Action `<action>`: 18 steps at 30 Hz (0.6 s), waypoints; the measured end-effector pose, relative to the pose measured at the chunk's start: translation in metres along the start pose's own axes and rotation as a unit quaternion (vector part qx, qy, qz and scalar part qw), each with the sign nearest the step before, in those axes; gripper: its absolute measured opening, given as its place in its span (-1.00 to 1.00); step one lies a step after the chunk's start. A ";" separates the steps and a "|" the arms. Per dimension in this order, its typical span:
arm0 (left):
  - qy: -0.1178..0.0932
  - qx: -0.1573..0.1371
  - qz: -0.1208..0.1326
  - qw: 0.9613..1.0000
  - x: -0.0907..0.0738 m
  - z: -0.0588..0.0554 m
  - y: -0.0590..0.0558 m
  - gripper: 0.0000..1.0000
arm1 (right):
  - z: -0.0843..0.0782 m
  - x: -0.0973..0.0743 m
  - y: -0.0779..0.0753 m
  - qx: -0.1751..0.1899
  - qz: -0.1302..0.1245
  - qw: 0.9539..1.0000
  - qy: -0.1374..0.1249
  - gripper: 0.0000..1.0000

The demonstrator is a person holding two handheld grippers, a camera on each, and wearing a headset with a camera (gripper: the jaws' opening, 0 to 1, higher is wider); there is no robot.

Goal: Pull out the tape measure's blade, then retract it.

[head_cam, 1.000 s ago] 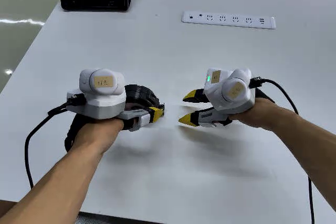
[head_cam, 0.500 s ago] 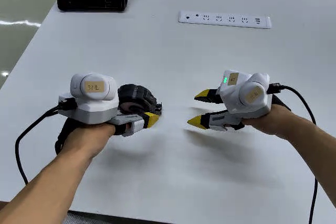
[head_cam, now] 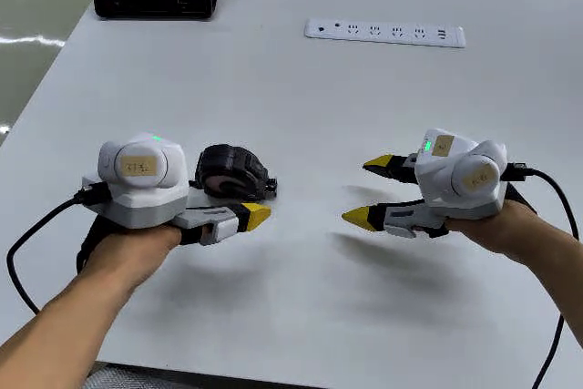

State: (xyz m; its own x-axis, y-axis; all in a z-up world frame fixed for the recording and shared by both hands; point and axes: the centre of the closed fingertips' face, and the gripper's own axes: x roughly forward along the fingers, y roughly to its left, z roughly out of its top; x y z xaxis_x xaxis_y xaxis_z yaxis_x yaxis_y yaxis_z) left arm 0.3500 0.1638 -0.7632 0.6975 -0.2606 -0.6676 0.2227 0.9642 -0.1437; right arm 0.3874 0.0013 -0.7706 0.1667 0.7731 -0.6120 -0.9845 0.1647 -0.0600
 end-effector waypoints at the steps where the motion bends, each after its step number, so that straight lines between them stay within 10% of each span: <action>1: -0.001 0.002 -0.002 1.000 -0.001 -0.001 0.000 0.73 | -0.001 -0.002 -0.001 0.005 -0.006 1.000 -0.002 -0.03; 18: -0.036 0.051 -0.037 0.997 -0.009 0.001 -0.002 0.85 | -0.016 -0.027 -0.001 0.034 -0.038 0.998 -0.021 0.24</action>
State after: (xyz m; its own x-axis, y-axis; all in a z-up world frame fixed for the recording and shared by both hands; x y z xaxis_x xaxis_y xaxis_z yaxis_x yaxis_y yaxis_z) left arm 0.3434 0.1645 -0.7562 0.7233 -0.3363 -0.6031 0.3408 0.9335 -0.1118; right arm 0.3825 -0.0299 -0.7668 0.2439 0.7819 -0.5738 -0.9634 0.2633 -0.0507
